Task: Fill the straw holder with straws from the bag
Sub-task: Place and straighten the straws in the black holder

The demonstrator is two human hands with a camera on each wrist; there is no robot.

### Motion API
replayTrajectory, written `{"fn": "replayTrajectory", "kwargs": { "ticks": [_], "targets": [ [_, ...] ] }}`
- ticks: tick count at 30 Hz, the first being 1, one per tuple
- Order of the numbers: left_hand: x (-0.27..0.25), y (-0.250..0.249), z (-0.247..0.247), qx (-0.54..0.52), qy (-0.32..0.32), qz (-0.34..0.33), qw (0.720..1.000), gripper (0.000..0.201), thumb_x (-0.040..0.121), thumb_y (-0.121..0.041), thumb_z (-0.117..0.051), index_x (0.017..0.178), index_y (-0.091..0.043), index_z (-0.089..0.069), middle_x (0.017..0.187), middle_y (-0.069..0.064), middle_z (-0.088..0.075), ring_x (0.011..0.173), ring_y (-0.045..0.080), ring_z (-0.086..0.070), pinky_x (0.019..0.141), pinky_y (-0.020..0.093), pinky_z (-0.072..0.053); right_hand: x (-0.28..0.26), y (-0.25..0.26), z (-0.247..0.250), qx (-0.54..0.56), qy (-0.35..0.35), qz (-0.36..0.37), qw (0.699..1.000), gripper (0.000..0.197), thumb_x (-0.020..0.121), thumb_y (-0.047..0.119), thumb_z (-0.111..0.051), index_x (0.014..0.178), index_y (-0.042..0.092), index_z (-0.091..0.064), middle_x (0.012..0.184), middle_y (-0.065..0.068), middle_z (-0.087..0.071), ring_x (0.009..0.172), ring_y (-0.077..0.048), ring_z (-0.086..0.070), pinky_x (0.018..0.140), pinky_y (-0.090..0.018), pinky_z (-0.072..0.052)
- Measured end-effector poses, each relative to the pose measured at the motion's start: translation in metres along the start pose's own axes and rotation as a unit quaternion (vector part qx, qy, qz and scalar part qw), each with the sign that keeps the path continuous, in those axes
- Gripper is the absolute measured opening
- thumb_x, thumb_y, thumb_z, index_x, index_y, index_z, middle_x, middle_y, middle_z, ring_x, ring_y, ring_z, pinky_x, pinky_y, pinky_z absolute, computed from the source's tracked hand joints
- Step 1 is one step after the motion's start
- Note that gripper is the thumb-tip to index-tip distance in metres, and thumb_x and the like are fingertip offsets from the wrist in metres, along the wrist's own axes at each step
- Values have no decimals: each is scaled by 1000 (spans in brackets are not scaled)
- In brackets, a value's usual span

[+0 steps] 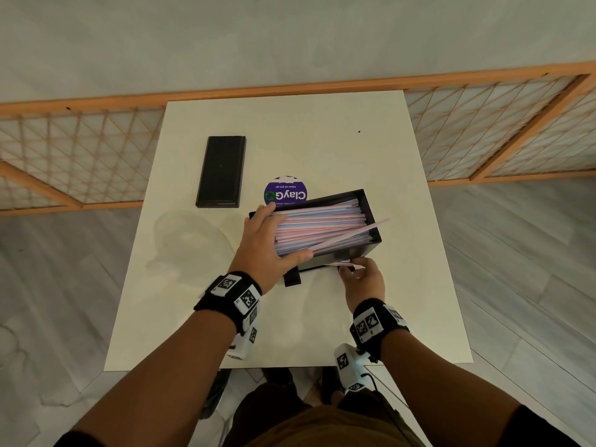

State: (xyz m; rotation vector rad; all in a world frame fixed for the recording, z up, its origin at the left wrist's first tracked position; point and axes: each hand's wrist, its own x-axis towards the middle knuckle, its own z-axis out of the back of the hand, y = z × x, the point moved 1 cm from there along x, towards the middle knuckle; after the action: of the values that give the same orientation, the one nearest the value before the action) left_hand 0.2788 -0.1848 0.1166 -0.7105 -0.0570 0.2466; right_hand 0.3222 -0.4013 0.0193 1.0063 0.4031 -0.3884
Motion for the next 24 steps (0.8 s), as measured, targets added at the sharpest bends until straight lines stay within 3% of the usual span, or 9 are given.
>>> {"fn": "replayTrajectory", "kwargs": {
  "ticks": [4, 8, 11, 14, 20, 24],
  "targets": [
    [0, 1, -1, 0, 2, 2, 1000, 81, 77, -61, -78, 141, -27, -42, 156, -6, -28, 142, 14, -28, 114, 42, -42, 2, -4, -9, 31, 27, -24, 999, 17, 90, 26, -72, 103, 27, -62, 83, -2, -68, 72, -21, -64, 60, -19, -43],
    [0, 3, -1, 1, 8, 8, 1000, 81, 76, -64, -76, 141, -29, -41, 156, -8, -27, 142, 14, -29, 113, 46, -45, 2, -3, -17, 92, 32, -70, 993, 20, 87, 22, -76, 88, 28, -57, 70, 0, -63, 65, -23, -58, 69, -34, -52],
    [1, 4, 0, 0, 16, 9, 1000, 82, 76, -64, -77, 142, -29, -41, 157, -7, -27, 143, 15, -27, 114, 47, -44, 1, -1, -15, 128, 28, -95, 987, 22, 87, 25, -75, 85, 23, -54, 70, -3, -60, 57, -22, -50, 56, -33, -45],
    [1, 4, 1, -6, 20, 7, 1000, 82, 77, -60, -79, 142, -28, -42, 156, -7, -27, 143, 14, -27, 114, 43, -43, -3, 2, -9, 180, 59, -105, 976, 9, 100, 16, -57, 93, 15, -52, 78, -5, -56, 58, -21, -47, 46, -26, -40],
    [1, 3, 2, -7, 18, 1, 1000, 81, 77, -59, -80, 141, -25, -43, 154, -7, -28, 140, 11, -27, 111, 36, -41, 5, -2, -10, 198, 57, -162, 965, 12, 94, 27, -63, 83, 24, -60, 78, -1, -53, 69, -20, -44, 55, -30, -43],
    [0, 2, 3, -8, 20, 4, 1000, 81, 77, -59, -79, 142, -25, -43, 155, -6, -28, 142, 12, -26, 113, 40, -43, 12, 5, -8, 150, 70, -142, 976, 9, 94, 23, -57, 89, 16, -60, 79, -8, -55, 67, -24, -47, 61, -34, -48]
  ]
}}
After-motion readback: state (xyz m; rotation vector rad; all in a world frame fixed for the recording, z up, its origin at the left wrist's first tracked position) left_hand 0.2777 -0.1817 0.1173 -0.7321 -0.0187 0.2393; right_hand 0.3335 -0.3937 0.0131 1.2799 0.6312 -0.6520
